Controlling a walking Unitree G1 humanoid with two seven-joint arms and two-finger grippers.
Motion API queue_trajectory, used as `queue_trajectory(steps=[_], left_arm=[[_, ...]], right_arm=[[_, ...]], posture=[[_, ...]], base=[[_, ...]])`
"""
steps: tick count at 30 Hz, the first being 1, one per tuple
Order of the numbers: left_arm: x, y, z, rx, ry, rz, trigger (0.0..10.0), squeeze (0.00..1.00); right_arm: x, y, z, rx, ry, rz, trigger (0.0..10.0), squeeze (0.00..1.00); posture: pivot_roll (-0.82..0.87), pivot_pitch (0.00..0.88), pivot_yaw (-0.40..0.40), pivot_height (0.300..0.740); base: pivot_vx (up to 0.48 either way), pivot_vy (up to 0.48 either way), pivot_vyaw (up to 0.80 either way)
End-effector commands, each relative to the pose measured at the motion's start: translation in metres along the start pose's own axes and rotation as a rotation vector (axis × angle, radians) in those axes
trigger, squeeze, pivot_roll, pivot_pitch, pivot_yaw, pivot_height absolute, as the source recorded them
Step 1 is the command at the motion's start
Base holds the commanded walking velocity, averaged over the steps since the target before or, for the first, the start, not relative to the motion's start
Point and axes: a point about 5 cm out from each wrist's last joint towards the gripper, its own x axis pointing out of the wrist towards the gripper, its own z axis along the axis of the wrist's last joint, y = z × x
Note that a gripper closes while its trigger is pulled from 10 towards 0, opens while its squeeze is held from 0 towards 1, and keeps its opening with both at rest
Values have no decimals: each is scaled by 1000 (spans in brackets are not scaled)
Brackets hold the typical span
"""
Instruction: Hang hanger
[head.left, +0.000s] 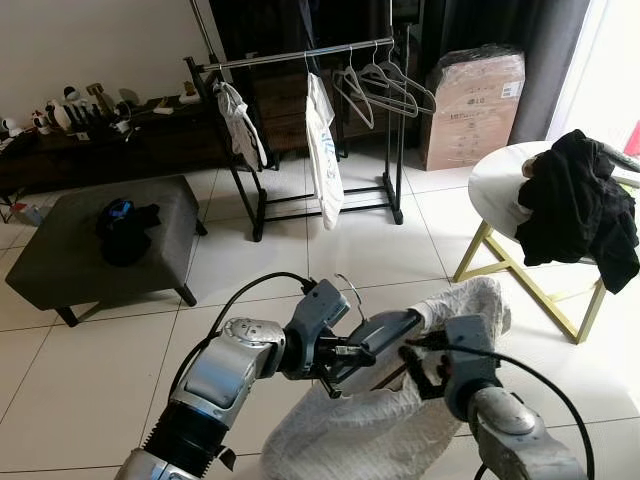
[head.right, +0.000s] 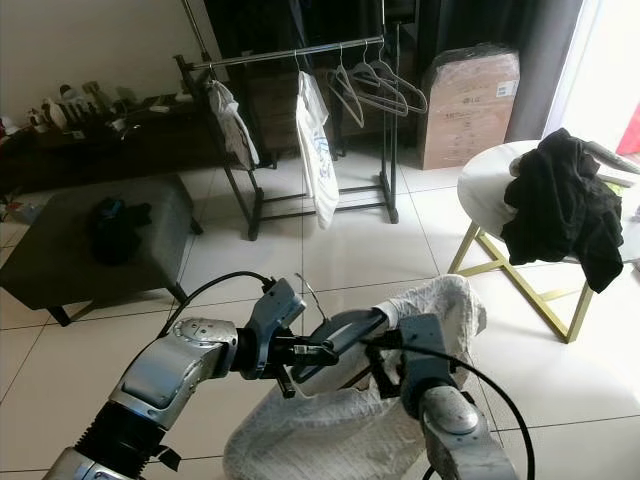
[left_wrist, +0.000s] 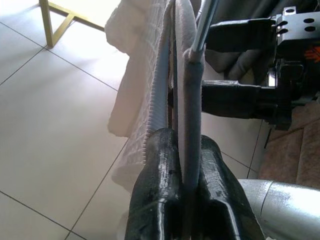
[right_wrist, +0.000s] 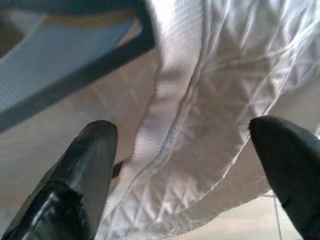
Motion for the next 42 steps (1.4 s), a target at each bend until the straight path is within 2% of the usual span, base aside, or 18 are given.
queue_trajectory(steps=[1,10,14,18,25,29,30,42], left_arm=[[-3,-2,10,34,-25,-9,10000,0],[-3,-3,10,31,-25,-16,10000,0],[-2,-4,11,30,-28,-18,10000,0],[-2,-5,11,27,-27,-22,10000,0],[-2,-6,9,27,-20,-22,10000,0],[-2,-6,9,27,-17,-25,10000,0],[-2,-7,8,31,-11,-27,10000,0],[-7,-2,0,73,40,-5,10000,0]], right_arm=[[3,0,3,4,-22,-23,10000,0],[10,-13,14,-4,-96,-164,10000,0],[16,-19,14,-86,-94,-242,10000,0],[21,-24,14,-81,-101,-316,10000,0],[26,-25,15,-131,-119,-352,10000,0],[27,-26,16,-129,-133,-360,10000,0],[27,-27,17,-129,-143,-368,0,0],[26,-36,15,-150,-144,-386,0,0]], posture=[[-159,72,142,740],[-153,74,143,740],[-150,74,144,740],[-146,74,144,740],[-144,75,145,740],[-143,75,146,740],[-144,75,145,740],[-140,75,145,740]], base=[[0,0,0],[0,0,0],[0,0,0],[0,0,0],[0,0,0],[0,0,0],[0,0,0],[0,0,0]])
